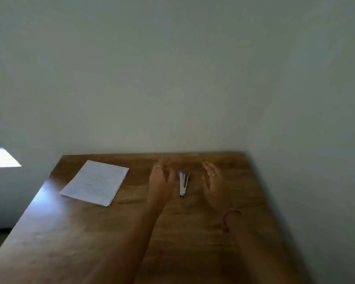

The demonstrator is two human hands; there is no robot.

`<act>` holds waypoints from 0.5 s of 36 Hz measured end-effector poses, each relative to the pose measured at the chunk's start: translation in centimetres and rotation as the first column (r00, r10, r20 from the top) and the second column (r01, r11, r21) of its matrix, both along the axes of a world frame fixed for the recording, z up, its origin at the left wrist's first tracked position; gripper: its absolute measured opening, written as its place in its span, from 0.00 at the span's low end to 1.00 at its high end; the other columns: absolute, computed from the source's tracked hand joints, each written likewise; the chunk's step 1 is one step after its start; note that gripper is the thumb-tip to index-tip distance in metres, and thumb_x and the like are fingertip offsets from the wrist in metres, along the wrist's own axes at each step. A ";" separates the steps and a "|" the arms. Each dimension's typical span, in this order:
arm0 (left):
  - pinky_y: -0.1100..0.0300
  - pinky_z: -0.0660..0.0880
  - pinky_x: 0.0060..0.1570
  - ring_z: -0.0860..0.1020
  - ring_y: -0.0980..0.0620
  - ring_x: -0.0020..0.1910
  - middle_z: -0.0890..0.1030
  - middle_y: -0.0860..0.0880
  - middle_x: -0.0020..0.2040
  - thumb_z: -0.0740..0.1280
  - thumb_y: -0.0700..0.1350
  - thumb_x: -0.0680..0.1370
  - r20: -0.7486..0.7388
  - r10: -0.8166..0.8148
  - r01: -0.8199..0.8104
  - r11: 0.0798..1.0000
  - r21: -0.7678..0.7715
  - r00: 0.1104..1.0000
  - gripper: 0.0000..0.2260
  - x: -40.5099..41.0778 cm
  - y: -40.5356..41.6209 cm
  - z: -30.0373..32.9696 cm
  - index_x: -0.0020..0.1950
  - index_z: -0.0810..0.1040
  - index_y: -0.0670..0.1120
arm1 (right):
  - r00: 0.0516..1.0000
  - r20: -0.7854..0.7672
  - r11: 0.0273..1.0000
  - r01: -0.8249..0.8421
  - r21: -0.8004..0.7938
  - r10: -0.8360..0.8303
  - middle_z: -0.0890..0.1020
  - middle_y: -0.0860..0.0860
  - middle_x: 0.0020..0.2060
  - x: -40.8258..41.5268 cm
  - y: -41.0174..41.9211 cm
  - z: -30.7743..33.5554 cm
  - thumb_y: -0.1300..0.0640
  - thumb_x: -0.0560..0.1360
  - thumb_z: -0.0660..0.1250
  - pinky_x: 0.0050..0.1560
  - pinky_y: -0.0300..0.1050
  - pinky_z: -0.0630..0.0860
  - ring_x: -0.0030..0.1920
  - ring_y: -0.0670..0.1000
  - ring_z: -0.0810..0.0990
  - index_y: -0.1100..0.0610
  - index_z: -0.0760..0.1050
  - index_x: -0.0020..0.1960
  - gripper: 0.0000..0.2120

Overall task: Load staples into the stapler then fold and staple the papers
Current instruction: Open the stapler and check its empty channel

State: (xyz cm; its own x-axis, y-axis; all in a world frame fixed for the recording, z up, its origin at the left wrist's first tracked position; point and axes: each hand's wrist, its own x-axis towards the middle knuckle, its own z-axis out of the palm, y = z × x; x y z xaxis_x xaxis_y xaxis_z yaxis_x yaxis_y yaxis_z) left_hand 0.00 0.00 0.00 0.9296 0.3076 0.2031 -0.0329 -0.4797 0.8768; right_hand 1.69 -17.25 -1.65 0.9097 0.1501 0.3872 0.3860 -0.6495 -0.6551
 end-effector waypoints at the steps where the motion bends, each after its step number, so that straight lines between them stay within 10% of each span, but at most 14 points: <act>1: 0.77 0.66 0.39 0.74 0.59 0.43 0.79 0.44 0.55 0.63 0.41 0.80 -0.065 0.020 -0.022 0.999 -0.026 0.998 0.23 0.0 -0.2 -0.2 0.74 0.64 0.41 | 1.000 -0.014 1.000 -0.008 -0.015 0.008 0.73 0.59 0.66 0.1 0.0 -0.3 0.65 0.78 0.62 0.68 0.48 0.67 0.65 0.58 0.74 0.63 0.72 0.67 0.18; 5: 0.78 0.68 0.34 0.73 0.64 0.39 0.77 0.59 0.42 0.63 0.44 0.80 -0.236 0.067 -0.088 0.993 -0.081 0.970 0.19 -0.5 -0.9 -2.4 0.71 0.70 0.41 | 0.997 -0.064 0.992 -0.041 -0.120 0.033 0.75 0.55 0.65 0.5 0.0 -1.2 0.63 0.79 0.60 0.63 0.39 0.67 0.62 0.54 0.76 0.58 0.71 0.68 0.18; 18: 0.62 0.74 0.49 0.77 0.56 0.50 0.79 0.49 0.54 0.63 0.53 0.80 -0.280 0.076 -0.058 0.996 0.073 0.957 0.16 -0.8 -2.5 -5.9 0.64 0.76 0.48 | 0.942 -0.312 0.925 -0.224 -0.306 0.125 0.66 0.55 0.70 3.9 0.6 -3.5 0.57 0.78 0.61 0.68 0.52 0.64 0.67 0.57 0.67 0.49 0.59 0.76 0.28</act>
State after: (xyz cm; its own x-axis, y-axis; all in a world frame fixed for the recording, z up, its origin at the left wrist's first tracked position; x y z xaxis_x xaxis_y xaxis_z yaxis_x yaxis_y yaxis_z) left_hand -0.79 -2.53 -5.89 0.9295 0.3663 -0.0438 0.2461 -0.5271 0.8134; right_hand 5.59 -16.61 -5.11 0.9202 0.3910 0.0186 0.3450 -0.7876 -0.5106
